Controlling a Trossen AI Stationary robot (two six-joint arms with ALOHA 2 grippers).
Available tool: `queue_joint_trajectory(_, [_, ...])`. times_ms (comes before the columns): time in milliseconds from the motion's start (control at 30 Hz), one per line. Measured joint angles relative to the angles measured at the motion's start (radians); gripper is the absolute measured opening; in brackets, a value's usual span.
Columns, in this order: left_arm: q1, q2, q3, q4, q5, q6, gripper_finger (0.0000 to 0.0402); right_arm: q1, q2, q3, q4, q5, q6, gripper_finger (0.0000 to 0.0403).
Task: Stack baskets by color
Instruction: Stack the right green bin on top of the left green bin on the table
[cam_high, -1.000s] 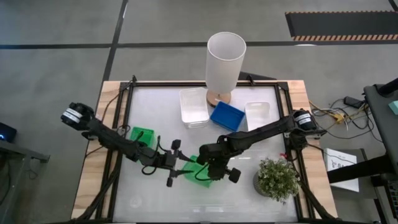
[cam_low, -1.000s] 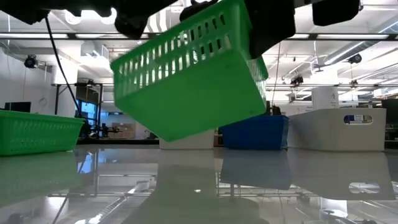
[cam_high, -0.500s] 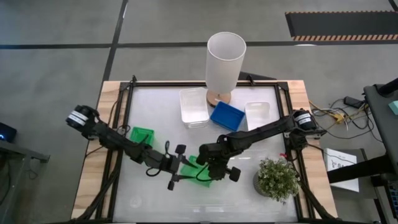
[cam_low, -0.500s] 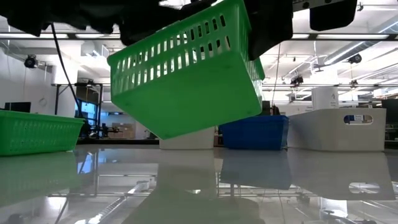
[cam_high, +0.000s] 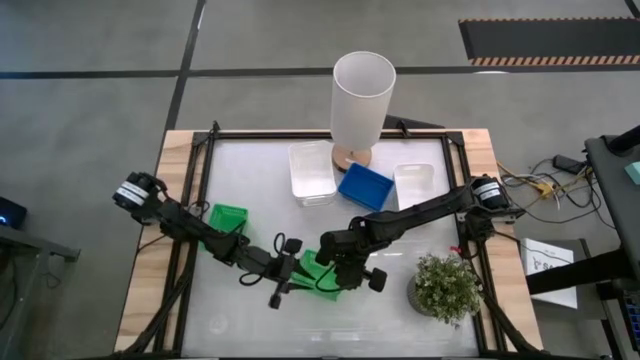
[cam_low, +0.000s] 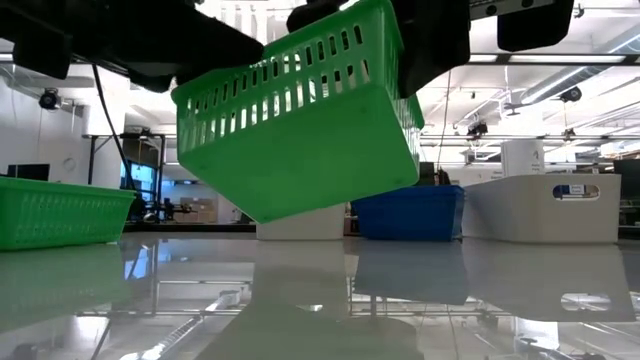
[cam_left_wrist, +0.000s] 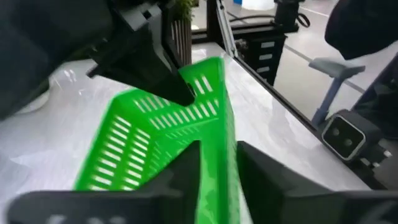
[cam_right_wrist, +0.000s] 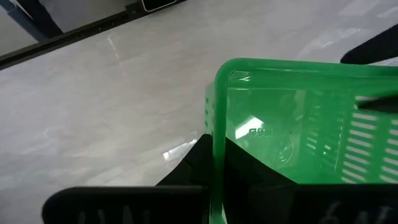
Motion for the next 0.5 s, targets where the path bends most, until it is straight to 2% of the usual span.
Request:
queue_joint_trajectory(133, [0.000, -0.001, 0.000, -0.011, 0.006, -0.002, 0.0014, 0.000, 0.000, 0.000, 0.000, 0.001, 0.002, 0.0008])
queue_joint_trajectory(367, [-0.001, -0.012, 0.002, -0.011, 0.003, -0.026, 0.0003, -0.009, 0.000, 0.003, -0.001, -0.003, 0.096, 0.0012])
queue_joint_trajectory(500, [-0.004, -0.023, 0.002, -0.009, -0.003, -0.060, 0.0002, -0.017, -0.004, 0.003, -0.010, 0.002, 0.152, 0.0034])
